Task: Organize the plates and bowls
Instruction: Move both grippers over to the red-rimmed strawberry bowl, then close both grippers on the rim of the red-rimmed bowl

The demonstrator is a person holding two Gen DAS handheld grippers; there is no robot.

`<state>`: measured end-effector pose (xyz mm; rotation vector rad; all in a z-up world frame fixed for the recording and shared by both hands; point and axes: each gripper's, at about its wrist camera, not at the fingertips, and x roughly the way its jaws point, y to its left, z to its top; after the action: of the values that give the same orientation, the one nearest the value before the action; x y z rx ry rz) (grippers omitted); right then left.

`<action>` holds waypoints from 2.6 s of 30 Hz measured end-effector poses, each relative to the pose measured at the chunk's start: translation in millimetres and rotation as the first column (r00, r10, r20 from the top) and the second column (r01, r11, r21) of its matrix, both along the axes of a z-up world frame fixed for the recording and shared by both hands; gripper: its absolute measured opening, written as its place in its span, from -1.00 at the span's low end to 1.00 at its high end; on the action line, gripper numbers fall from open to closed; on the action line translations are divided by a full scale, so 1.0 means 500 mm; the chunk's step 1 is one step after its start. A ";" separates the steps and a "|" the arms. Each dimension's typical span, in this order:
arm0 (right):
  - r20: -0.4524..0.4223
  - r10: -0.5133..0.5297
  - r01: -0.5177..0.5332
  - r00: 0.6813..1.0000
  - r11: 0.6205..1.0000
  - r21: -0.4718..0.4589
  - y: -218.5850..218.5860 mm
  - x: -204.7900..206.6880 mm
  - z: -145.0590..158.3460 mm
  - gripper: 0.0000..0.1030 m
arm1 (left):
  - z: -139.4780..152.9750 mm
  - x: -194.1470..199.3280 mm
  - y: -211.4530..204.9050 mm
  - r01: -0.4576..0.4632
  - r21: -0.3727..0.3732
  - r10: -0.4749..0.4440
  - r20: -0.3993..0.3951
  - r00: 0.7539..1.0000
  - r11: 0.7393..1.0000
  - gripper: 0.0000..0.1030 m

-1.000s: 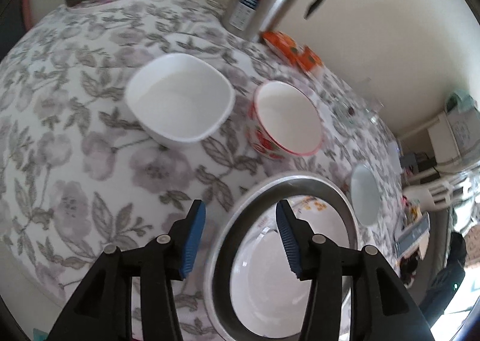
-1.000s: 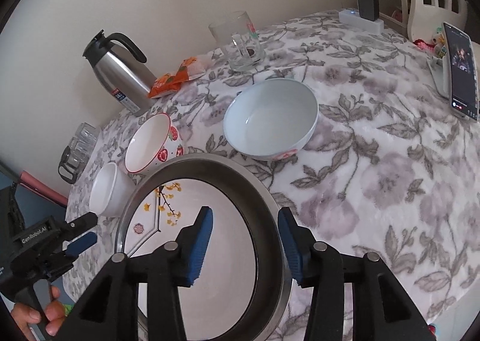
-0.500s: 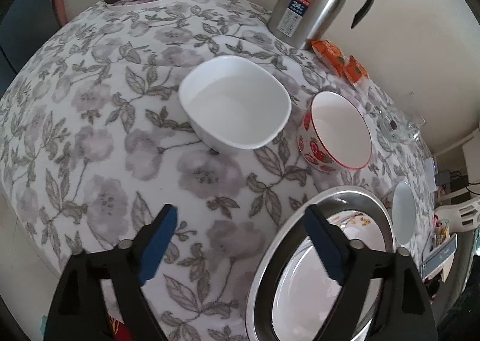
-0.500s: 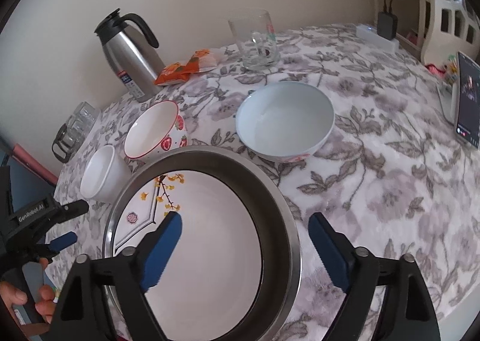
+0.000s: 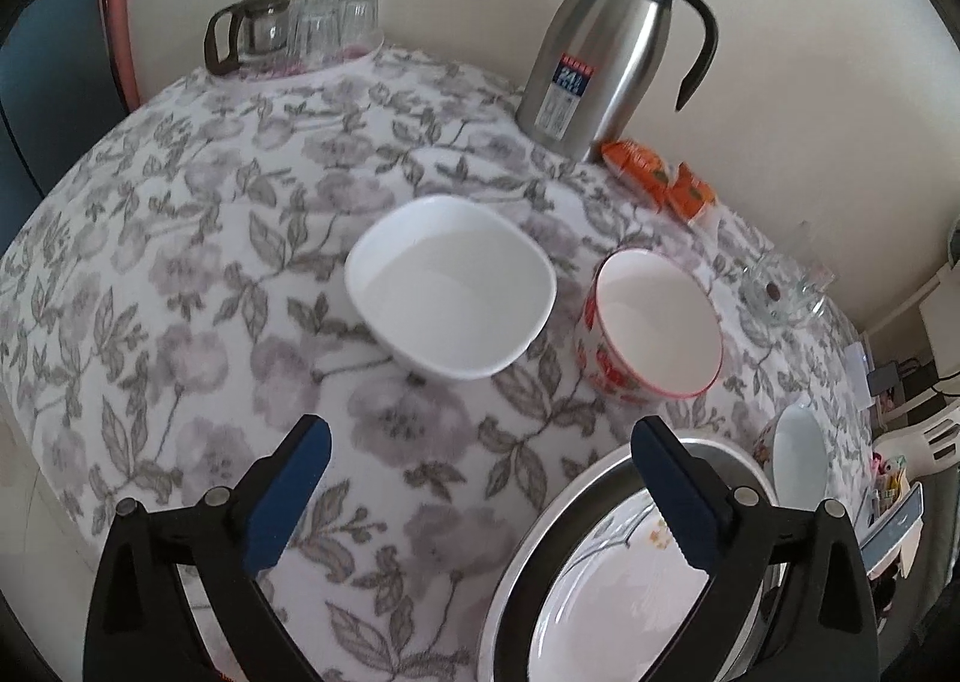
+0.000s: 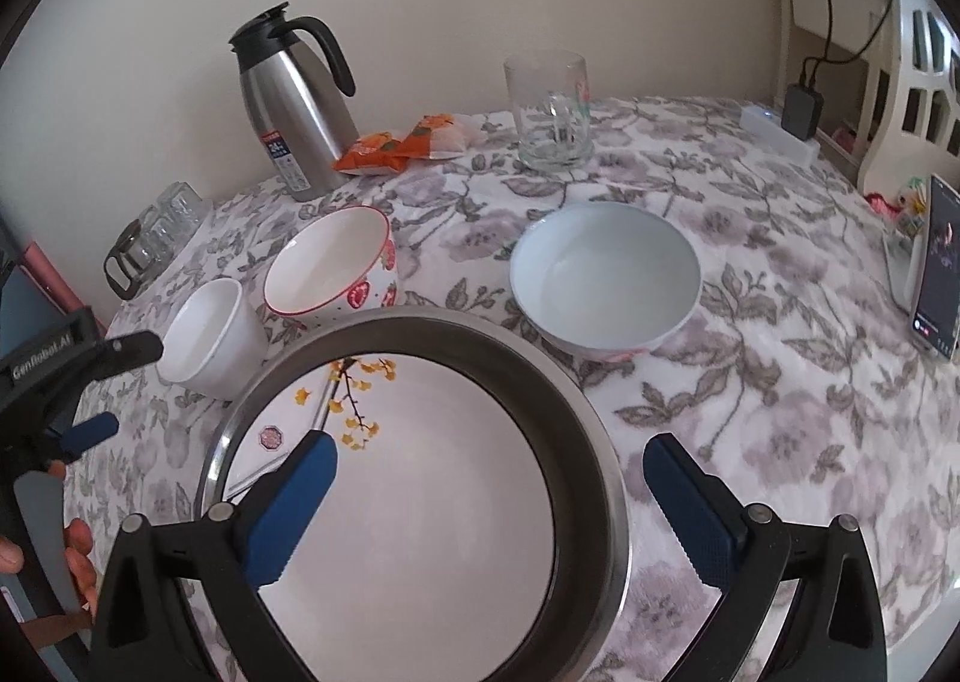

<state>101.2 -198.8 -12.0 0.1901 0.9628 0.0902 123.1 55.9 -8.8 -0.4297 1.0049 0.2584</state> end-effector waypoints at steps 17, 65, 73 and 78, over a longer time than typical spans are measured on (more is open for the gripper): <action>0.093 0.068 -0.056 0.993 0.991 -0.125 0.079 0.080 0.056 1.00 | -0.003 0.092 -0.002 0.006 -0.130 -0.007 -0.008 1.000 0.991 0.95; -0.092 0.133 -0.123 0.987 0.986 0.112 0.144 0.298 -0.067 -0.40 | -0.060 0.297 -0.076 0.299 -0.080 -0.299 0.003 0.954 0.951 -0.22; -0.106 0.123 -0.111 0.987 0.988 0.111 0.133 0.302 -0.078 -0.45 | -0.060 0.297 -0.074 0.293 -0.068 -0.293 0.009 0.956 0.954 -0.26; -0.110 0.118 -0.105 0.987 0.988 0.117 0.123 0.302 -0.082 -0.45 | -0.062 0.298 -0.077 0.297 -0.063 -0.297 0.004 0.955 0.953 -0.26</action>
<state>252.2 -137.4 -52.8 0.2455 1.0858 0.2379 272.2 17.5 -40.0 -0.3284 1.0703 -0.0435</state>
